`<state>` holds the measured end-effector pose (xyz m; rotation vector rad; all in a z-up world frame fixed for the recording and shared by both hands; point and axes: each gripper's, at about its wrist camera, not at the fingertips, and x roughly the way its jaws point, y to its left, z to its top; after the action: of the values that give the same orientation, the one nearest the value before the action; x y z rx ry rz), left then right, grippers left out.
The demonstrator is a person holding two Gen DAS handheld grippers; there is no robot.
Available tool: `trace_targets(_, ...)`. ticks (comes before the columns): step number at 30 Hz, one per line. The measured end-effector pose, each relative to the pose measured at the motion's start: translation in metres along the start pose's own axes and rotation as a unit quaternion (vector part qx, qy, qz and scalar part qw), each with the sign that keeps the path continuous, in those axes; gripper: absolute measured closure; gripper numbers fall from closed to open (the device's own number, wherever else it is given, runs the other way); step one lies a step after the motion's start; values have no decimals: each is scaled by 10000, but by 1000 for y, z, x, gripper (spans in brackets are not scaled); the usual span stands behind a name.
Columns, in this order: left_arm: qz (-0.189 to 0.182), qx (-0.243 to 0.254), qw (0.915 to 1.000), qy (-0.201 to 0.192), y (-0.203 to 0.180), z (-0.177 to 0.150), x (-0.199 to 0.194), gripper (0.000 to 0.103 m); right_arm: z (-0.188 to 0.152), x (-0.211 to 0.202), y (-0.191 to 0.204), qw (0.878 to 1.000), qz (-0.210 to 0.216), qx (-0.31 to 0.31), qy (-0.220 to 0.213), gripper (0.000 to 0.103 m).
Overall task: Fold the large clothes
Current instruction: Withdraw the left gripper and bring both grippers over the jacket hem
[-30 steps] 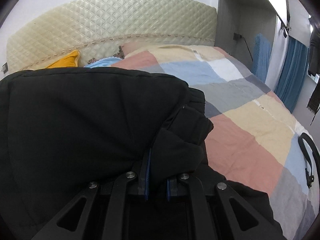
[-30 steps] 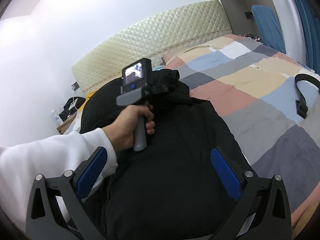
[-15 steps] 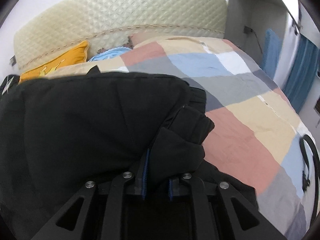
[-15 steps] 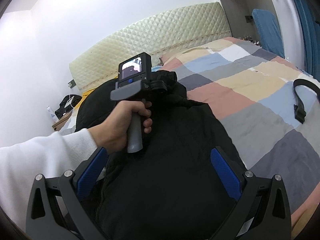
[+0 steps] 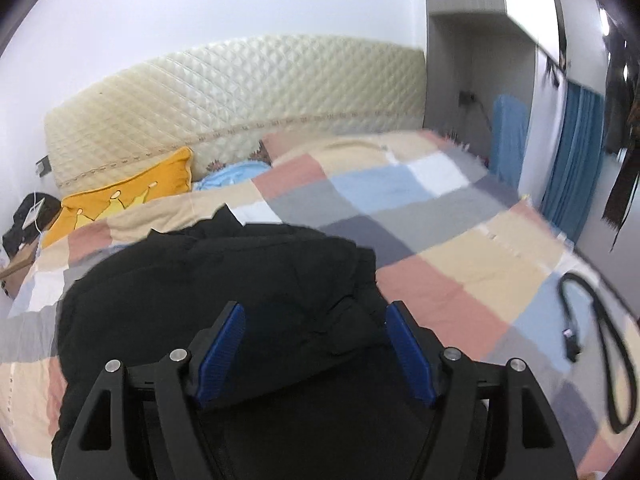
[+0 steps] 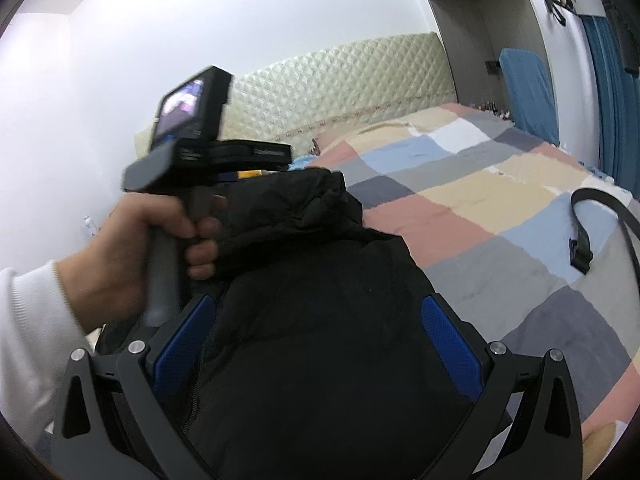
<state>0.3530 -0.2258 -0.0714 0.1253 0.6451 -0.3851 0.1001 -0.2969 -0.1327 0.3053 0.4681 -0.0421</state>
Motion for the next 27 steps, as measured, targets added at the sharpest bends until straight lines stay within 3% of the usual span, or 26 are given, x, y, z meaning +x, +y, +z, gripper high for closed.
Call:
trace_targets(9, 124, -156, 9955, -929, 42, 6, -142, 30, 13, -33, 8, 9968, 115, -398, -691, 0)
trace_targets(16, 302, -90, 9927, -1165, 77, -25, -226, 30, 11, -44, 40, 9940, 268, -888, -585, 0)
trace_targets(22, 245, -617, 9943, -832, 113, -81, -250, 30, 5, -52, 54, 9907, 344, -1164, -616, 0)
trace_targets(27, 250, -735, 9947, -668, 129, -124, -246, 30, 2, -40, 58, 9913, 337, -1211, -391, 0)
